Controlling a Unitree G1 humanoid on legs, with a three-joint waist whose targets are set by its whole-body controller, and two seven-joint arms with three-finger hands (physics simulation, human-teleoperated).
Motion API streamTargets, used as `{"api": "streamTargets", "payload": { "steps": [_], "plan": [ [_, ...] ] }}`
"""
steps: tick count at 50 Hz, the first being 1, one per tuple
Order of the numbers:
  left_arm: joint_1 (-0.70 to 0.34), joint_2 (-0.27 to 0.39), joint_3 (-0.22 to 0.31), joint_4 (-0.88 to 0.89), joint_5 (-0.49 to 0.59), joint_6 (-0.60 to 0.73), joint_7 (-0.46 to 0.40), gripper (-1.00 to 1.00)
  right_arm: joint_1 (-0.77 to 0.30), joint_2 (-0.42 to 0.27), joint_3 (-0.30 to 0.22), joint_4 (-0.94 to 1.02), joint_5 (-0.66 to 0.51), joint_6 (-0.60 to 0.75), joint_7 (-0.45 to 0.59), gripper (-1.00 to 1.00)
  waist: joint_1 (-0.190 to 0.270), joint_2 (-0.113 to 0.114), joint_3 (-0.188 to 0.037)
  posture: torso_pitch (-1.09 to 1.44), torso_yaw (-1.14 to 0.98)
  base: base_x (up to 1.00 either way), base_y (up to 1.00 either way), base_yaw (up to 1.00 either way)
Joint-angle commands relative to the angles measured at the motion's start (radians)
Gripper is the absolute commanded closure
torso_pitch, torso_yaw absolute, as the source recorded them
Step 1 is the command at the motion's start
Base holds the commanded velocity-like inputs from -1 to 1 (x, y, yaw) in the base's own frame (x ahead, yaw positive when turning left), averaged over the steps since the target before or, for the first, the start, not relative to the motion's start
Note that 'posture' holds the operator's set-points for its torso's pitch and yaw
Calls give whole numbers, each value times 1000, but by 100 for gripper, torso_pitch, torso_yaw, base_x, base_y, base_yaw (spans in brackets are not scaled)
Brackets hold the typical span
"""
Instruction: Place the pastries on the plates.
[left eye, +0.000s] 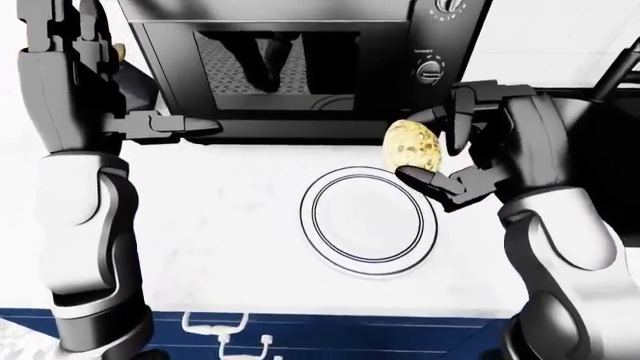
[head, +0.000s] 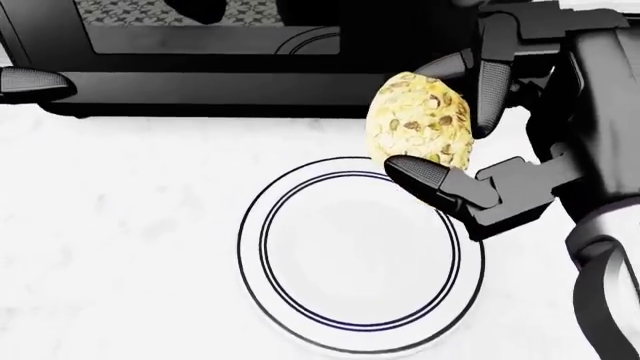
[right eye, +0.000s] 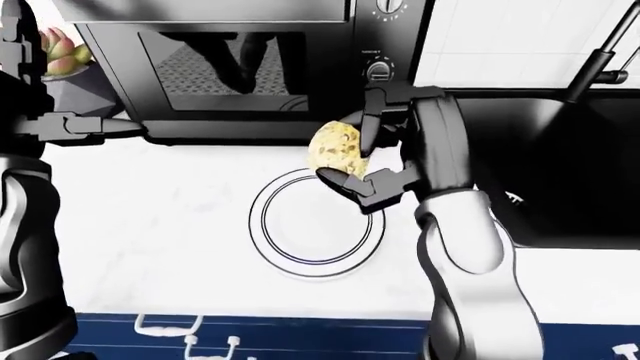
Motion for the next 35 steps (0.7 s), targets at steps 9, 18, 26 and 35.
{"api": "streamTargets", "payload": {
  "steps": [9, 18, 26, 35],
  "plan": [
    [-18, 14, 12, -25, 1, -31, 6, -100, -123, -46, 21, 31, -144, 77, 120, 100, 3, 1, -21, 0, 0, 0, 0, 0],
    [-10, 12, 13, -25, 6, -37, 3, -100, -184, -119, 82, 47, -271, 208, 291, 100, 5, 5, -24, 0, 0, 0, 0, 0],
    [-20, 13, 10, -14, 5, -40, 1, -100, -228, -69, 168, 212, -472, 107, 448, 100, -4, 15, -30, 0, 0, 0, 0, 0],
    [-27, 12, 6, 8, 12, -54, 4, -100, -248, 31, 204, 285, -695, 47, 607, 100, -6, 28, -32, 0, 0, 0, 0, 0]
  ]
}}
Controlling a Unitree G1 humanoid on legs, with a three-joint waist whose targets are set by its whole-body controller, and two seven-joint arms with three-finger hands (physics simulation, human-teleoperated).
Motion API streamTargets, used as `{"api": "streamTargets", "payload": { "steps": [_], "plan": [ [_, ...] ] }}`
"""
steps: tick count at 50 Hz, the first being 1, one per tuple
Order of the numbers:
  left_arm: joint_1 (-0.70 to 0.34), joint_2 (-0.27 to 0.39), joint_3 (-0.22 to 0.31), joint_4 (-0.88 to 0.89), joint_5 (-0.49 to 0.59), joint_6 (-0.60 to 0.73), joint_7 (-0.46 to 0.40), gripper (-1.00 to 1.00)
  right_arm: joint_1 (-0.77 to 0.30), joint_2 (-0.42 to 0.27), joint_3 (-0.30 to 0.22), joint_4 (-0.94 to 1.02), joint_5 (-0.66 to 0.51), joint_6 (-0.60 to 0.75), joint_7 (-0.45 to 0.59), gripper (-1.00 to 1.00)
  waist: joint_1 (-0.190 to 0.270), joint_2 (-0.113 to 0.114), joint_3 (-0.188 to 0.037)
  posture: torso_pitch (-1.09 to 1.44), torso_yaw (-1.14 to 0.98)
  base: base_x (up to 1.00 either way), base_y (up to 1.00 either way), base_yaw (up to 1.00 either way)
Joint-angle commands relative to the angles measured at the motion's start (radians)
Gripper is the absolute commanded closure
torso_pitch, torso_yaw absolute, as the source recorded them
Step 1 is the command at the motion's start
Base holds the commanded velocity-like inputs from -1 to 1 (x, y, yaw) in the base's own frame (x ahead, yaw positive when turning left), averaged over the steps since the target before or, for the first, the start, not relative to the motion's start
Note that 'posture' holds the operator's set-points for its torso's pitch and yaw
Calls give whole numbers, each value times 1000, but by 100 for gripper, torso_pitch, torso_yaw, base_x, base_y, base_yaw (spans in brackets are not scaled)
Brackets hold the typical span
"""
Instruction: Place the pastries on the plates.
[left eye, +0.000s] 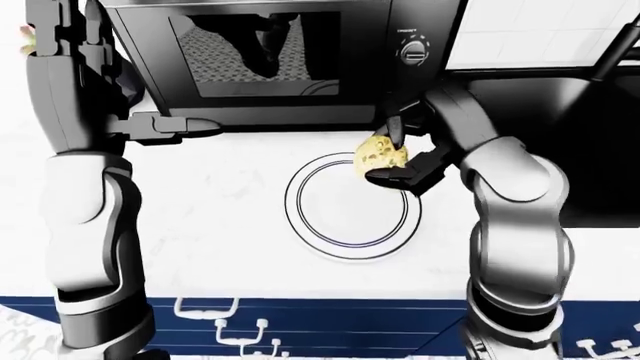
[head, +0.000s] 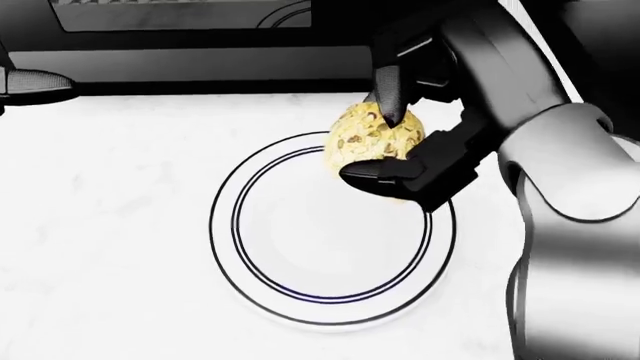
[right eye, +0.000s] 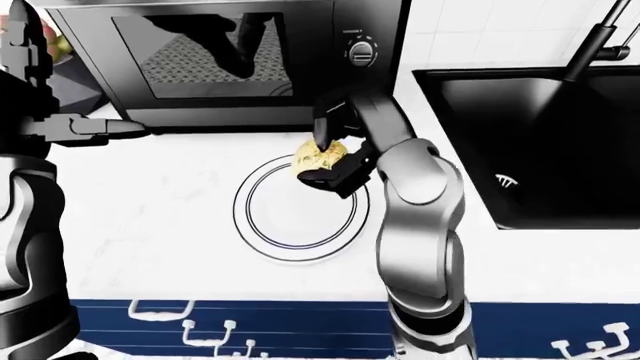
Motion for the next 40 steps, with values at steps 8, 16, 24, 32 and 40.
{"api": "streamTargets", "payload": {
  "steps": [8, 16, 24, 32, 40],
  "plan": [
    [-15, 16, 19, -29, 0, -30, 1, -100, -37, 76, -12, 32, -204, -82, 134, 100, -3, 8, -30, 0, 0, 0, 0, 0],
    [-8, 21, 25, -39, -4, -27, 1, -100, -7, 132, 18, 11, -358, -113, 273, 100, -7, 12, -30, 0, 0, 0, 0, 0],
    [-3, 26, 30, -41, -3, -26, 0, -100, 35, 183, 22, -37, -512, -168, 427, 100, -10, 16, -26, 0, 0, 0, 0, 0],
    [2, 23, 30, -41, 0, -30, 0, -100, 49, 220, 1, -18, -544, -215, 449, 41, -12, 19, -26, 0, 0, 0, 0, 0],
    [-1, 31, 35, -48, -1, -21, 1, -100, 54, 237, 10, -60, -614, -202, 539, -86, -12, 20, -22, 0, 0, 0, 0, 0]
  ]
}}
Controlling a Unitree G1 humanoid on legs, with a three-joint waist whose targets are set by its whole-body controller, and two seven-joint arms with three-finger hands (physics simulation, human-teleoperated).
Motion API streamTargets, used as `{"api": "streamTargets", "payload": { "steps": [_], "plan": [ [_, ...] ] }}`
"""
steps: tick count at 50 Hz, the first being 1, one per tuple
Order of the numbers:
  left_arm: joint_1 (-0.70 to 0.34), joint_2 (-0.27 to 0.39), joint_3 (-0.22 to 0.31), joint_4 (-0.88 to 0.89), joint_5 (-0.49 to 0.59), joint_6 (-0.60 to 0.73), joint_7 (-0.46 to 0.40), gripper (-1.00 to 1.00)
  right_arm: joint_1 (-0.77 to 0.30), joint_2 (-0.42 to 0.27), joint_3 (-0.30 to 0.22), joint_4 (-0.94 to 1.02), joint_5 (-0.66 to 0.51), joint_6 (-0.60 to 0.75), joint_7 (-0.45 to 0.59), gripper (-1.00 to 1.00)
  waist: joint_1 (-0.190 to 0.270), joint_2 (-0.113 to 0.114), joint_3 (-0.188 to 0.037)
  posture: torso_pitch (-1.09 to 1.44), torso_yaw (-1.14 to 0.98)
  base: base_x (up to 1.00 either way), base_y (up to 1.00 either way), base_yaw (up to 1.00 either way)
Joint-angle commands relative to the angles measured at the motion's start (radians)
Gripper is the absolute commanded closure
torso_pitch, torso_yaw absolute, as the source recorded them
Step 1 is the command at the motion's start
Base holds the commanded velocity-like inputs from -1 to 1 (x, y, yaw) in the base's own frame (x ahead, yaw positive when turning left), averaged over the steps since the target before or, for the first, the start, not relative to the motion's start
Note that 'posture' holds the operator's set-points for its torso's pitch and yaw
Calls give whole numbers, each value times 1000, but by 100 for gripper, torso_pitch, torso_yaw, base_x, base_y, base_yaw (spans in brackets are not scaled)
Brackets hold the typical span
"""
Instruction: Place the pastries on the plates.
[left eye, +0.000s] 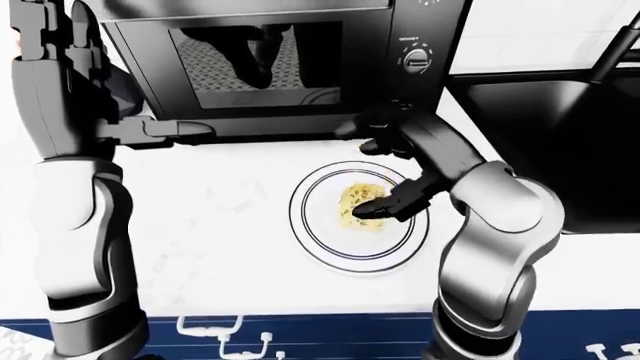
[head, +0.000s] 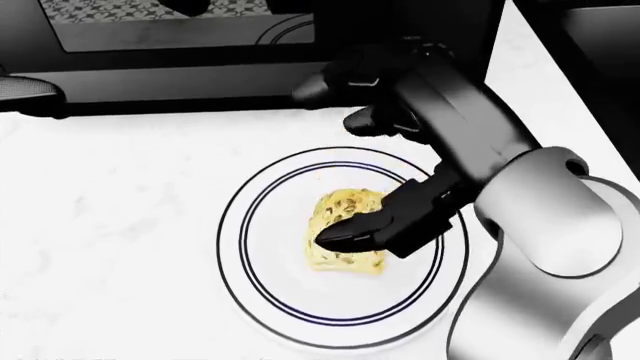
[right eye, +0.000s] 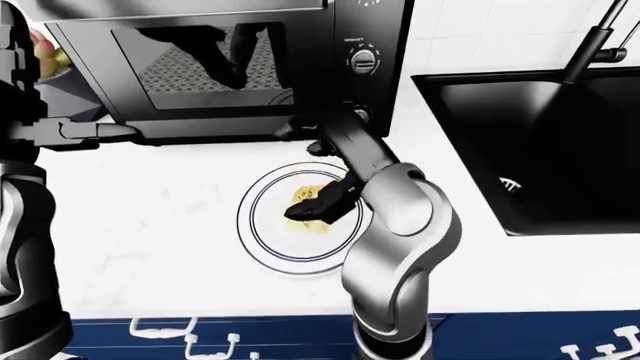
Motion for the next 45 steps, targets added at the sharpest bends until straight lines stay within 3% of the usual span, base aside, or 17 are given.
{"api": "streamTargets", "payload": {
  "steps": [1, 3, 14, 26, 30, 34, 38, 43, 45],
  "plan": [
    [-28, 17, 13, -30, -2, -19, 2, -100, -25, 7, -3, -20, -25, -19, 11, -91, -1, 6, -23, 0, 0, 0, 0, 0],
    [-31, 19, 13, -30, -2, -18, 2, -100, -27, 12, -6, -16, -26, -24, 14, -100, -1, 6, -23, 0, 0, 0, 0, 0],
    [-30, 19, 12, -25, -2, -24, 3, -100, -59, 34, -3, -26, -69, -10, 55, -100, 1, 11, -24, 0, 0, 0, 0, 0],
    [-35, 17, 8, -24, 4, -21, 6, -100, -262, -27, -68, -69, -123, 143, 123, -100, 1, 13, -19, 0, 0, 0, 0, 0],
    [-36, 23, 12, -25, 3, -17, 2, -100, -316, -48, -64, -132, -326, 201, 329, -100, 0, 12, -17, 0, 0, 0, 0, 0],
    [-41, 27, 12, -30, 0, -5, 1, -100, -361, -26, -136, -160, -505, 205, 471, -100, -2, 16, -10, 0, 0, 0, 0, 0],
    [-45, 31, 14, -31, -3, 1, 0, -100, -325, -30, -172, -182, -485, 248, 412, -100, -2, 14, -12, 0, 0, 0, 0, 0],
    [-40, 32, 16, -41, -2, 6, -1, -100, -292, -96, -219, -195, -399, 335, 303, -100, -2, 13, -17, 0, 0, 0, 0, 0],
    [-38, 34, 19, -44, -4, 8, -2, -100, -271, -125, -213, -208, -361, 365, 271, -100, -1, 13, -17, 0, 0, 0, 0, 0]
  ]
}}
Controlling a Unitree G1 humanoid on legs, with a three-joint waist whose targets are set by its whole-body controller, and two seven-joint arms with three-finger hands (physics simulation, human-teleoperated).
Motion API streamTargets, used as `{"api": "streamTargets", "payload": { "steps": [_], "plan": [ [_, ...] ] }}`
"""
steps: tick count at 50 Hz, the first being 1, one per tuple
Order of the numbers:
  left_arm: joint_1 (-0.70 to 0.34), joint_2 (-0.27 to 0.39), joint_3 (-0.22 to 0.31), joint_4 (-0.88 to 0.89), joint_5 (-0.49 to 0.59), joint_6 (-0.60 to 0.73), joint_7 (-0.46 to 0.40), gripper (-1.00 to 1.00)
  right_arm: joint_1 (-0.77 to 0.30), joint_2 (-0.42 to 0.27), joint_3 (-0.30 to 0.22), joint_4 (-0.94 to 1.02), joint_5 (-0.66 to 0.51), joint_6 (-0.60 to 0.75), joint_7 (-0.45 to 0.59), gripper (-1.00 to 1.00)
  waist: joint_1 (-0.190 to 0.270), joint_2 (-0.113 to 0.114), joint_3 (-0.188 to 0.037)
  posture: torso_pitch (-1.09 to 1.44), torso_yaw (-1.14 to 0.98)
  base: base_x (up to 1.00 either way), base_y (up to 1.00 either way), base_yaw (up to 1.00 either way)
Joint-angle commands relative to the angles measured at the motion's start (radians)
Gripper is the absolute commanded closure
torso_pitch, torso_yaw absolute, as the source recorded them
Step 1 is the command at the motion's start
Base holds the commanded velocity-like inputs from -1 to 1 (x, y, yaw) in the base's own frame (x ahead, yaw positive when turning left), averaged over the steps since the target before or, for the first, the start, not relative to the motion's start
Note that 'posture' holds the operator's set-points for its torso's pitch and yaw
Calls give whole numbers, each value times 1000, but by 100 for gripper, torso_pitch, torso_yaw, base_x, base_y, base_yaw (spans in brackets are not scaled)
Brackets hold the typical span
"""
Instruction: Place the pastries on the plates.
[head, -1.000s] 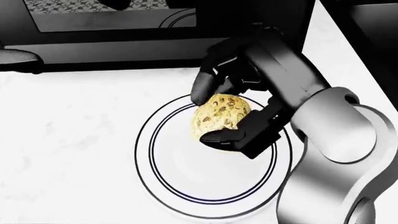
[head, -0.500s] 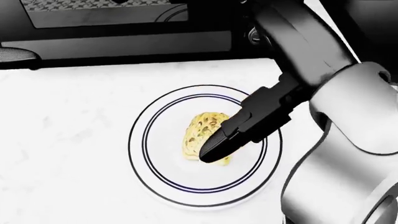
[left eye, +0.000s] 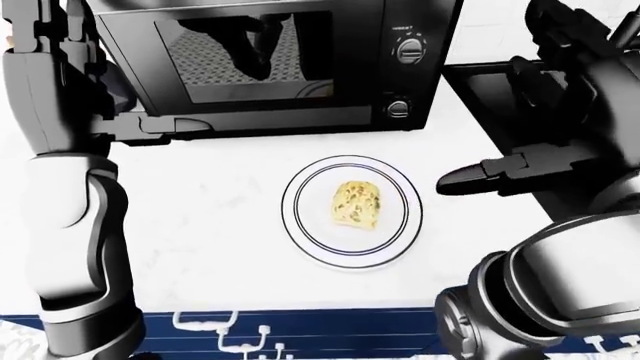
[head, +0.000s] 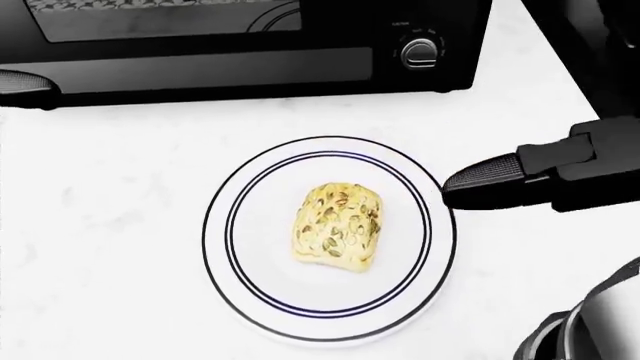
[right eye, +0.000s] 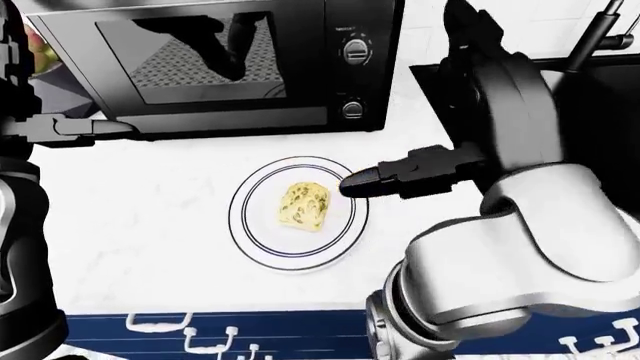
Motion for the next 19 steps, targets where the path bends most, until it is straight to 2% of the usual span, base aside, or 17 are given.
{"api": "streamTargets", "payload": {
  "steps": [1, 7, 10, 14, 19],
  "plan": [
    [-23, 18, 19, -31, -2, -18, 2, -100, -14, -30, 4, -25, 46, 39, -63, -100, 0, -1, -27, 0, 0, 0, 0, 0],
    [-15, 16, 19, -39, -2, -13, 1, -100, 85, -117, -32, -96, 242, 136, -241, -100, 2, -8, -29, 0, 0, 0, 0, 0],
    [-15, 16, 18, -46, -4, -5, -1, -100, 116, -162, -63, -135, 381, 177, -361, -100, 4, -13, -31, 0, 0, 0, 0, 0],
    [-17, 20, 23, -53, -6, 7, -2, -100, 161, -196, -137, -178, 594, 190, -561, -100, 6, -18, -30, 0, 0, 0, 0, 0],
    [-13, 25, 30, -50, -8, 4, 0, -100, 171, -294, -230, -209, 818, 234, -741, -100, 10, -27, -29, 0, 0, 0, 0, 0]
  ]
}}
